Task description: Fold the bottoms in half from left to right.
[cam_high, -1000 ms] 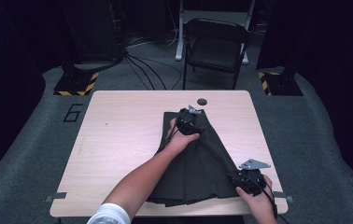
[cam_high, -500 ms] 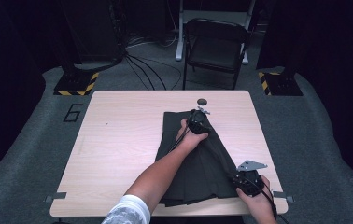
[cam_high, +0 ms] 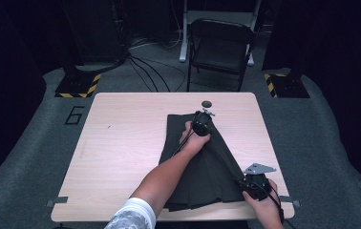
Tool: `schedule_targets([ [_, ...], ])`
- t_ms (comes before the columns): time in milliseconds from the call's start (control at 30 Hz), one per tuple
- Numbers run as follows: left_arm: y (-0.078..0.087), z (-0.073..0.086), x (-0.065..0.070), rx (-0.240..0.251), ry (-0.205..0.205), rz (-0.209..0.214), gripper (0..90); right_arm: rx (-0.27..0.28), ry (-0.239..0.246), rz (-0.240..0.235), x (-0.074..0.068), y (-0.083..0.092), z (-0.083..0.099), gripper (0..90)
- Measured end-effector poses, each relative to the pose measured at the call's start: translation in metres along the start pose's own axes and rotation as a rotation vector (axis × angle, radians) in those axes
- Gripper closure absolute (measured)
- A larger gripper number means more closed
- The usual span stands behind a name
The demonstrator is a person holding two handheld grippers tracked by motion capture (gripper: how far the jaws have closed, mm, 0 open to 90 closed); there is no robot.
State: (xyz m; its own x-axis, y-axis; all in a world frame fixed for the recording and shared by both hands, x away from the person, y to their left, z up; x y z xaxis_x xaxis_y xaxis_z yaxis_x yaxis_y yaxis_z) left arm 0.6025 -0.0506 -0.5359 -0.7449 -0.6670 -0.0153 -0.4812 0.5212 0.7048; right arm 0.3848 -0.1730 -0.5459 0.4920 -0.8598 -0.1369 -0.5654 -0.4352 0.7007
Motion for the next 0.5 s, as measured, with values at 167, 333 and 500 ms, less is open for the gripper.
schedule_targets([
  [167, 0.019, -0.015, -0.006, 0.064, -0.005, -0.026, 80.5, 0.05, -0.025, -0.021, -0.001, 0.005, -0.01, 86.3],
  [333, 0.042, -0.031, -0.009, 0.132, -0.014, -0.037, 80.6, 0.075, 0.001, -0.029, -0.007, 0.013, -0.02, 86.4],
  [500, 0.047, -0.038, -0.014, 0.145, -0.011, -0.065, 80.8, 0.139, -0.004, -0.052, -0.01, 0.028, -0.038, 86.3],
])
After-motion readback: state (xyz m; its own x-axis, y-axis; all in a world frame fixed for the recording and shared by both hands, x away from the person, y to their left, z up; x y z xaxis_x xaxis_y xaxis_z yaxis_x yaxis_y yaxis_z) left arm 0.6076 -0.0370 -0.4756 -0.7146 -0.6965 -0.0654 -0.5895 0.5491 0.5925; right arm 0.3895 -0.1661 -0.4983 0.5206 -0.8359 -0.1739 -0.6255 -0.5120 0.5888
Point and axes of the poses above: each handheld gripper's, and its own axes: y roughly backward along the jaws, z roughly out of its underside, x roughly to its right, the point moved 8 cm from there along -y, roughly forward along the jaws, and after that the axes turned 7 degrees about -y, right-handed, at the moved point
